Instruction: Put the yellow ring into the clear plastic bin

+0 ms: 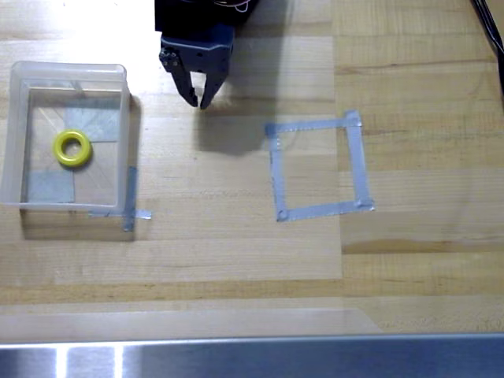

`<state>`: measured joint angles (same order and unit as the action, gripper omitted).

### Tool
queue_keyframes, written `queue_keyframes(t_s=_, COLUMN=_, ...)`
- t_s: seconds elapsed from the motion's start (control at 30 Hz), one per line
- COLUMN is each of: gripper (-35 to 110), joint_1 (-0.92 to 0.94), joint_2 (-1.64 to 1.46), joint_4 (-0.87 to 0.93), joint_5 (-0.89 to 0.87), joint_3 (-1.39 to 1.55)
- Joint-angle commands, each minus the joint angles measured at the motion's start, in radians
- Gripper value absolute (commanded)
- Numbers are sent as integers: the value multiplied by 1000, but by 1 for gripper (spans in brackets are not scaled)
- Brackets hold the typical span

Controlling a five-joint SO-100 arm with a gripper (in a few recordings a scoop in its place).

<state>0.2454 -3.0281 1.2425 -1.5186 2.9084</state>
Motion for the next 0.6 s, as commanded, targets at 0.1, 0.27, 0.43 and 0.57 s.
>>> queue_keyframes(t_s=0.1, gripper=2, joint_1=25, joint_2=-130, joint_4=-15, joint_5=-63, joint_3=107)
queue_keyframes(t_s=0.27, gripper=2, joint_1=-46, joint_2=-175, joint_4=-23, joint_5=-147, joint_3=186)
queue_keyframes(t_s=0.43, gripper=1, joint_1=-78, joint_2=-202, joint_4=-18, joint_5=-186, joint_3=189)
queue_keyframes(t_s=0.57, gripper=1, joint_1=-80, joint_2=-193, joint_4=-11, joint_5=-192, joint_3=189)
